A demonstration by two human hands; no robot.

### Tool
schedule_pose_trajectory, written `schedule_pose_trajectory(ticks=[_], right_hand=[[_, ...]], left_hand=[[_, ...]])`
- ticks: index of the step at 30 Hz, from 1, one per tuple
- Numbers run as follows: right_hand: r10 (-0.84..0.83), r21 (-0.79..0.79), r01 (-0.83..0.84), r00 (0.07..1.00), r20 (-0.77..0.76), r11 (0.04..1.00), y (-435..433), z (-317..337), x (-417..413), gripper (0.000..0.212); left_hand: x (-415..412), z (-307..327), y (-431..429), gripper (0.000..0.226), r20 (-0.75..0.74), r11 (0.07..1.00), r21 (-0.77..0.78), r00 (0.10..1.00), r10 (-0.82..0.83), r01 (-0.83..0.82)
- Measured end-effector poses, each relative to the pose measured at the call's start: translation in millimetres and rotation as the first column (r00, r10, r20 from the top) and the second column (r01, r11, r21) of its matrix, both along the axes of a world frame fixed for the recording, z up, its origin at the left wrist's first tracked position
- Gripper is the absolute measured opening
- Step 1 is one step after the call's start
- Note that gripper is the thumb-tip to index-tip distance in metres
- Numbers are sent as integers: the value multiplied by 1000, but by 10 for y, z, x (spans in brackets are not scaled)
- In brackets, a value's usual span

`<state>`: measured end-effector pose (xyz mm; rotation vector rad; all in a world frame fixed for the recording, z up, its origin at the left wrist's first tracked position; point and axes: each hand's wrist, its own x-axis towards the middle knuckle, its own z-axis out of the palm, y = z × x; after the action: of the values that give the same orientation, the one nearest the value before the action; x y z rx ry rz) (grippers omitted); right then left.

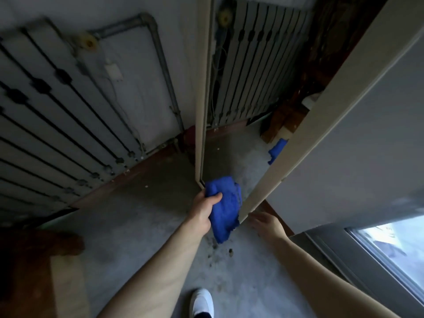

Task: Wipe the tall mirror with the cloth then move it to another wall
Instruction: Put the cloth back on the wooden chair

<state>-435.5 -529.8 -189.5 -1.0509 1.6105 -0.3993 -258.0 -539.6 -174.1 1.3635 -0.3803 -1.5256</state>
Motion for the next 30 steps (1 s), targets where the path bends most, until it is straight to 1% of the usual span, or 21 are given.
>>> schedule_pose_trajectory(ticks=[3, 5, 9, 12, 14, 16, 18, 20, 22, 24, 26, 28, 30], right_hand=[[-14, -5, 14, 998, 60, 1000, 67, 464, 40, 20], [8, -30, -6, 997, 71, 1000, 116, 795, 87, 13], [49, -75, -42, 994, 99, 996, 238, 1454, 191, 12], [83, -125, -65, 986, 142, 990, 296, 1775, 318, 14], [126, -153, -98, 974, 186, 983, 419, 1995, 451, 14], [194, -169, -160, 958, 211, 973, 562, 2170, 587, 15], [269, -172, -233, 937, 224, 957, 713, 2320, 722, 14], [314, -175, -278, 920, 233, 944, 847, 2412, 839, 17], [366, -181, -332, 905, 215, 926, 988, 2467, 978, 15], [405, -177, -373, 891, 206, 911, 1135, 2498, 1148, 16], [453, -176, -422, 868, 204, 889, 1301, 2534, 1377, 17], [524, -164, -498, 824, 215, 851, 1518, 2610, 1668, 20], [585, -151, -565, 778, 230, 811, 1788, 2711, 1956, 23]], left_hand=[[46, 539, 181, 21, 22, 998, 9, 998, 66, -66], [91, 881, 314, 22, 39, 994, 29, 994, 101, -102], [206, 1515, 653, 24, 59, 989, 22, 988, 144, -146], [309, 1790, 881, 24, 69, 985, -12, 983, 171, -170], [396, 1961, 1097, 24, 75, 974, -40, 972, 223, -221], [476, 2106, 1316, 24, 100, 958, -32, 953, 286, -284], [576, 2214, 1548, 22, 138, 942, -10, 932, 334, -336], [693, 2288, 1800, 24, 213, 935, 15, 914, 344, -355], [833, 2357, 2102, 26, 308, 924, 57, 887, 345, -379], [972, 2381, 2413, 29, 378, 892, 76, 841, 387, -445], [1137, 2443, 2721, 34, 478, 842, 59, 756, 447, -536], [1319, 2520, 3042, 45, 573, 778, 100, 675, 464, -620], [1497, 2554, 3374, 55, 615, 735, 128, 634, 468, -666]])
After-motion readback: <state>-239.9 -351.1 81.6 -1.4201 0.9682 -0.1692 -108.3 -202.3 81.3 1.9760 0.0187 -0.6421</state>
